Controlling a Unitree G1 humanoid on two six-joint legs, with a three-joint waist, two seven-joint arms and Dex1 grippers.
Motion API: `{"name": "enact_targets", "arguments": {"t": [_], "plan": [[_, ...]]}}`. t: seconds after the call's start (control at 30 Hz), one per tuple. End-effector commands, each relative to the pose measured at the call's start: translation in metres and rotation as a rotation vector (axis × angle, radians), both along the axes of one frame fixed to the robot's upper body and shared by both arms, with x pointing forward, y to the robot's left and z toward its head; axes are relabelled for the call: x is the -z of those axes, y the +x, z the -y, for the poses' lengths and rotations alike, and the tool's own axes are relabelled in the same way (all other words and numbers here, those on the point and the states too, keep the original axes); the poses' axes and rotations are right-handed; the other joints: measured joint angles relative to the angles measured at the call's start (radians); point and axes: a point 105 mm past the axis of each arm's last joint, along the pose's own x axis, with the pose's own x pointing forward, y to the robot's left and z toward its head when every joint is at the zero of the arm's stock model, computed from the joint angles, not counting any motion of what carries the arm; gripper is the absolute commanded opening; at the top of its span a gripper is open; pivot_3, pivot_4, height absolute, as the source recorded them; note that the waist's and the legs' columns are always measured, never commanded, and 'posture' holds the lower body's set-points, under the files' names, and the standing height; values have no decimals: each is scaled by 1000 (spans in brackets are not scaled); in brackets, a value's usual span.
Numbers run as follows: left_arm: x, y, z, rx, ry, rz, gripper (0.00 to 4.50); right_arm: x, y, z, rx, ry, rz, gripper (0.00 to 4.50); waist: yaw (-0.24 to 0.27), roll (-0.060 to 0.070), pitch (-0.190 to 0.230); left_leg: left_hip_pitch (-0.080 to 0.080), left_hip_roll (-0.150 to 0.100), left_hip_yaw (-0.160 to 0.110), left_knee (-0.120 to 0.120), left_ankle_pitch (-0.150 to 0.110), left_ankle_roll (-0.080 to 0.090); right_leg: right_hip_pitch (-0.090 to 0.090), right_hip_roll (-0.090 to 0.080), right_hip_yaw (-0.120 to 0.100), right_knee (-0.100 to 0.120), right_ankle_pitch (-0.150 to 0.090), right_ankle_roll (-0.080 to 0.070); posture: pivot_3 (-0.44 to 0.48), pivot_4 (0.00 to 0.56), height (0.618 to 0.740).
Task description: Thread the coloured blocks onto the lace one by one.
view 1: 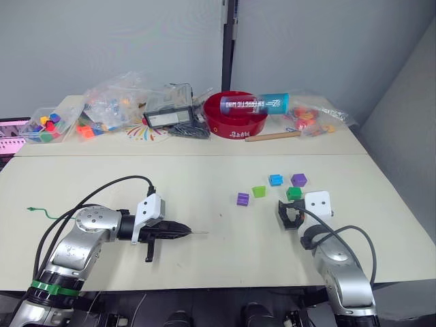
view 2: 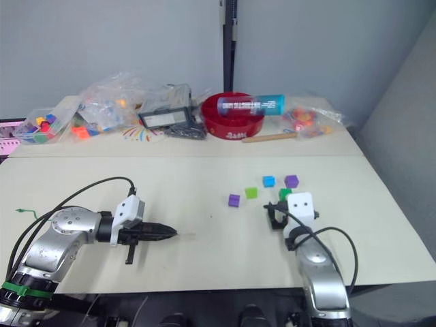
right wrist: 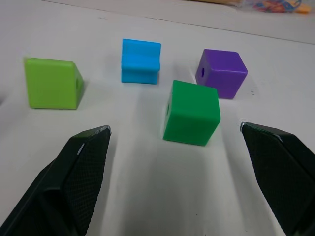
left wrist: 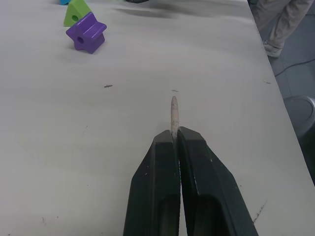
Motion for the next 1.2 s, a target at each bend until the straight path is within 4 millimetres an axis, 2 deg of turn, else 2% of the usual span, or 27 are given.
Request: {"name": "enact_targets", "arguments": {"t": [0.03, 0.23, 0.37, 0.57, 0.77, 0.9, 1.1, 1.2], "plan": [[-10, -2, 3, 20, -6, 41, 36, -27, 6, 10, 10, 19, 84, 4500, 0, 0, 0, 0, 0, 0, 0, 0, 0, 0, 0, 0, 0, 0, 0, 0, 150, 740], [-10, -2, 3, 15, -6, 44, 36, -17, 11, 8, 4, 29, 38, 4500, -1, 0, 0, 0, 0, 0, -1, 0, 0, 0, 0, 0, 0, 0, 0, 0, 150, 740], [-10, -3, 2, 9, -5, 43, 36, -29, 15, 6, 3, 91, 82, 4500, -3, 0, 0, 0, 0, 0, -1, 0, 0, 0, 0, 0, 0, 0, 0, 0, 150, 740], [-9, -4, 2, 2, -5, 42, 36, -9, 19, 4, 8, 66, -2, 4500, -4, 0, 0, 0, 0, 0, -1, 0, 0, 0, 0, 0, 0, 0, 0, 0, 150, 740], [-10, -4, 1, -6, -2, 44, 36, 0, 31, 2, 28, 73, -19, 4500, -7, 0, 0, 0, 0, 0, -1, 0, 0, 0, 0, 0, 0, 0, 0, 0, 150, 740], [-10, -5, 1, -9, -1, 45, 0, -1, 34, 1, 26, 80, -10, 3302, -17, 0, 0, 0, 0, -1, -1, 0, 0, 0, 0, 0, 0, 0, 0, 0, 150, 740], [-11, -4, 0, -11, 2, 48, 0, -4, 34, -2, 21, 86, 10, 1261, -22, 0, 0, 0, 0, -1, -2, 0, 0, 0, 0, 0, 0, 0, 0, 0, 150, 740], [-11, -3, 0, -10, 2, 48, 0, -9, 32, -6, 5, 100, 39, 1159, -23, 0, 0, 0, 0, -1, -2, 0, 0, 0, 0, 0, 0, 0, 0, 0, 150, 740]]}}
